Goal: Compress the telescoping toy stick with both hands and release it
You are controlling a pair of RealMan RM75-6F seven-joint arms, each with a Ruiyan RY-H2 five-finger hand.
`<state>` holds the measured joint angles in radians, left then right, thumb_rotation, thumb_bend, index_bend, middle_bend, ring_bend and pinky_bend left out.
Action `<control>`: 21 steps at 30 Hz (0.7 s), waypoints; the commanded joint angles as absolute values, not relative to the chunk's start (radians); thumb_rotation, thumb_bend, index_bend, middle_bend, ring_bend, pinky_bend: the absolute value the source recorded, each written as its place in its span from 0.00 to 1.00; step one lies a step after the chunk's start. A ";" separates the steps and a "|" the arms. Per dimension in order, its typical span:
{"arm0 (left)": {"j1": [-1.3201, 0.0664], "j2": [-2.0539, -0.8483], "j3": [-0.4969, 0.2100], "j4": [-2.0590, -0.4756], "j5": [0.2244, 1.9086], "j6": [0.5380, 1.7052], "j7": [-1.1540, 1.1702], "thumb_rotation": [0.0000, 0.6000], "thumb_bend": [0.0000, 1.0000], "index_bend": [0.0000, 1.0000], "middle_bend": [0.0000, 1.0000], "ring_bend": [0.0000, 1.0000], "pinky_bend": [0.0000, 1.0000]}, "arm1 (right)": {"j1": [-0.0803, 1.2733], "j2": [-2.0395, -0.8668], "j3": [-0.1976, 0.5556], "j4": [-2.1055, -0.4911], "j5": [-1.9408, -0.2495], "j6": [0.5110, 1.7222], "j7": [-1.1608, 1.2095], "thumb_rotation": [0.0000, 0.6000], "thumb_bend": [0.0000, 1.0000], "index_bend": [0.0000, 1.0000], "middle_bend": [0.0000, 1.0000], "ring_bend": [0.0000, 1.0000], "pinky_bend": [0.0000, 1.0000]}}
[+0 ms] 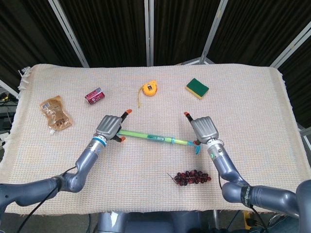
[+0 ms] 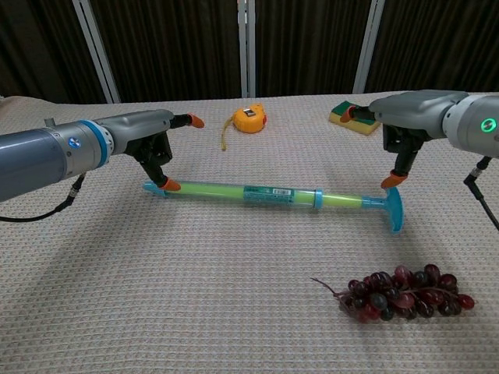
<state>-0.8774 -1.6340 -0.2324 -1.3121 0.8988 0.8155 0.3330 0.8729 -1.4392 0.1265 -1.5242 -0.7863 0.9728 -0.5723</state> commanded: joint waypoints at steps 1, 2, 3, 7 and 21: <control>-0.848 -1.579 -0.228 -1.369 0.905 0.853 0.327 1.00 0.22 0.05 0.89 0.87 1.00 | 0.841 -1.398 0.111 -1.560 -0.827 1.001 -0.547 1.00 0.00 0.00 0.95 1.00 1.00; -0.834 -1.551 -0.224 -1.397 0.912 0.868 0.325 1.00 0.22 0.06 0.88 0.85 1.00 | 0.823 -1.374 0.105 -1.578 -0.854 1.017 -0.529 1.00 0.00 0.00 0.95 1.00 1.00; -0.823 -1.527 -0.221 -1.420 0.920 0.881 0.322 1.00 0.22 0.06 0.87 0.85 1.00 | 0.808 -1.354 0.100 -1.592 -0.876 1.031 -0.514 1.00 0.00 0.00 0.94 0.99 1.00; -0.762 -1.430 -0.206 -1.515 0.975 0.953 0.288 1.00 0.20 0.11 0.76 0.76 0.96 | 0.739 -1.272 0.080 -1.643 -0.973 1.091 -0.433 1.00 0.00 0.00 0.85 0.92 0.96; -0.398 -1.188 -0.006 -1.793 1.261 1.398 0.261 1.00 0.00 0.00 0.00 0.00 0.00 | 0.400 -1.122 -0.052 -1.587 -1.380 1.451 -0.101 1.00 0.00 0.00 0.00 0.00 0.00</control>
